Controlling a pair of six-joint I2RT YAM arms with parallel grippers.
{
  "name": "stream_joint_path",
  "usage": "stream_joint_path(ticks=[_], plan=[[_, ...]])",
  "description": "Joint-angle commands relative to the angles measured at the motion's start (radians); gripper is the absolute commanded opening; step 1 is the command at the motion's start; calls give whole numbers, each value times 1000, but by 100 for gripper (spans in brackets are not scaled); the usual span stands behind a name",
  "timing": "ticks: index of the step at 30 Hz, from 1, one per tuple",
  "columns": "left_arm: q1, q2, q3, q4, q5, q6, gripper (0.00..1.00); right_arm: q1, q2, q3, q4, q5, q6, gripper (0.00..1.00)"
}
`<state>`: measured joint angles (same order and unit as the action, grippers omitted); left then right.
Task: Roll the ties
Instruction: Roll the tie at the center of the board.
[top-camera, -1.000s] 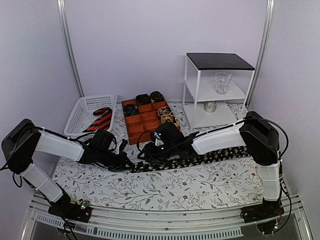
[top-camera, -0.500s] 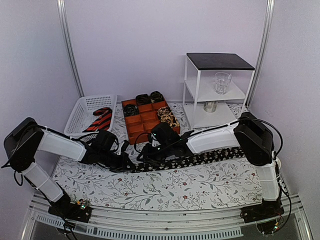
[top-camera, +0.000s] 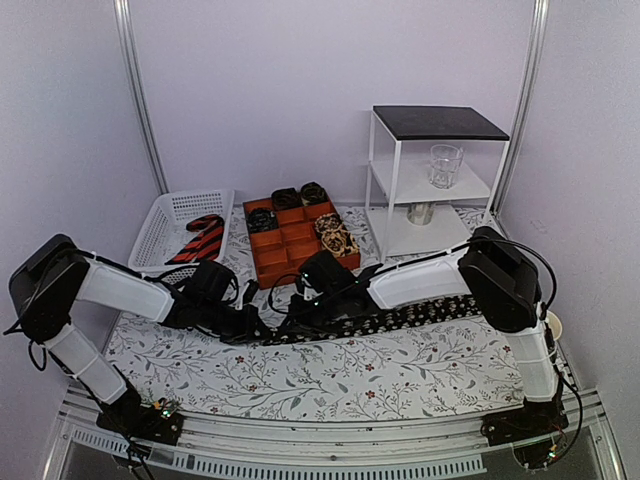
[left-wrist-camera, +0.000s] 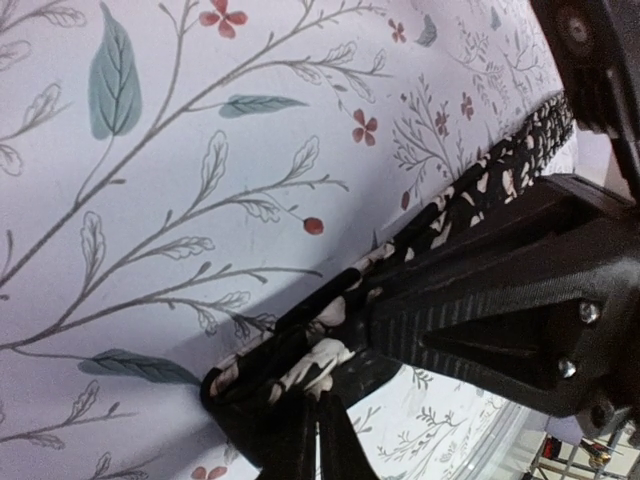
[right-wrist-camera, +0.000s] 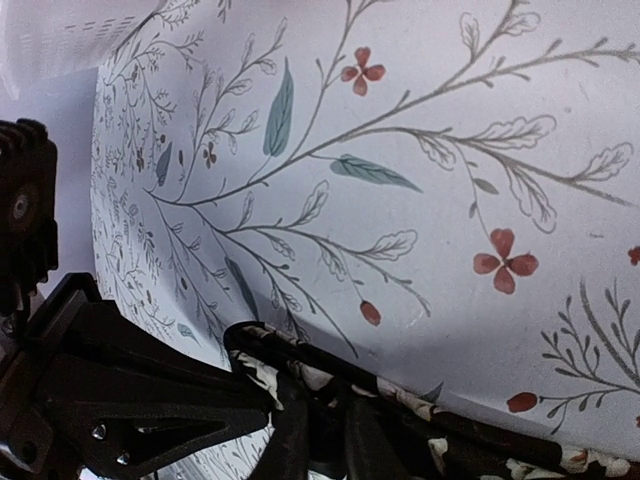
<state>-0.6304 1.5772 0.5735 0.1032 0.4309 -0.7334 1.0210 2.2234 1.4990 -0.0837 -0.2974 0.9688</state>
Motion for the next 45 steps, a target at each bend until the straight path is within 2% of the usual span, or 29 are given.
stream_joint_path(ticks=[1,3,13,29,39,45], plan=[[-8,-1,16,2,-18,-2,4,10,23,26,-12,17,-24,6],[-8,-25,13,-7,-20,-8,6,10,4,22,-11,23,-36,0],[-8,-71,25,-57,-50,13,7,9,-98,-41,-5,55,-49,0],[-8,37,5,-2,-51,19,5,-10,-40,-65,-16,80,-53,0],[-7,-39,17,-93,-80,26,5,-10,-37,-69,-52,90,-55,4],[10,-103,10,-145,-151,20,9,-10,-36,-69,-56,96,-53,6]])
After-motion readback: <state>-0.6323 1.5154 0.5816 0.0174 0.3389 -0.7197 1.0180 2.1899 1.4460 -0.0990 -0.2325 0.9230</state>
